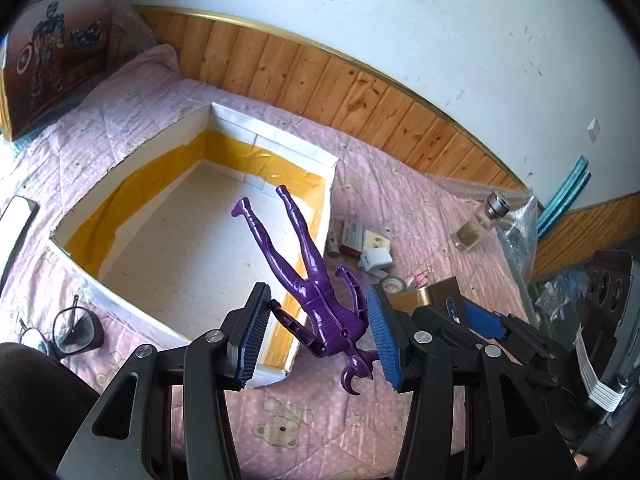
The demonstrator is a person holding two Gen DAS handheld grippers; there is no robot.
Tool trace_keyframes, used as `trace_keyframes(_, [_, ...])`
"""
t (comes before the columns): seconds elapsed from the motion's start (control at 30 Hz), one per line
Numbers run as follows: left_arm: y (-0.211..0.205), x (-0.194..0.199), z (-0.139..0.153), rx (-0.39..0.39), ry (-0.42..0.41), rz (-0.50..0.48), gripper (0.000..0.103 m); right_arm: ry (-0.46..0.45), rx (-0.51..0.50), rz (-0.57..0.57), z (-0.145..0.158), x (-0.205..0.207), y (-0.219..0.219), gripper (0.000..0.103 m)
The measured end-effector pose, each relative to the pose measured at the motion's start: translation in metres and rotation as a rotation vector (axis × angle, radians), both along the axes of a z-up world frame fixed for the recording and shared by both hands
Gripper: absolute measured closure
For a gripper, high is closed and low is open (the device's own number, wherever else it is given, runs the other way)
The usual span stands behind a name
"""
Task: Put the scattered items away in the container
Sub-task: 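Carry the gold box and purple figure over the white cardboard box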
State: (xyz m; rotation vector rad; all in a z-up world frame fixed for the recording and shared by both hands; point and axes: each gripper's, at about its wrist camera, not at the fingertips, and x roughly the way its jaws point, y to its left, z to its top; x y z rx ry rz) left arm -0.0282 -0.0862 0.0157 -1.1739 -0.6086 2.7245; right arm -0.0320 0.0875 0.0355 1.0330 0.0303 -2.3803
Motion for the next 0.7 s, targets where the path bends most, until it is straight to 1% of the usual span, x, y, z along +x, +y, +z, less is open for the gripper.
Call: trace_keyframes(0.7, [-0.058,-0.011,-0.010,0.067,-0.015,0.067,0.052,0.011,0.040,0.095,0.010,-0.011,-0.062,0.052])
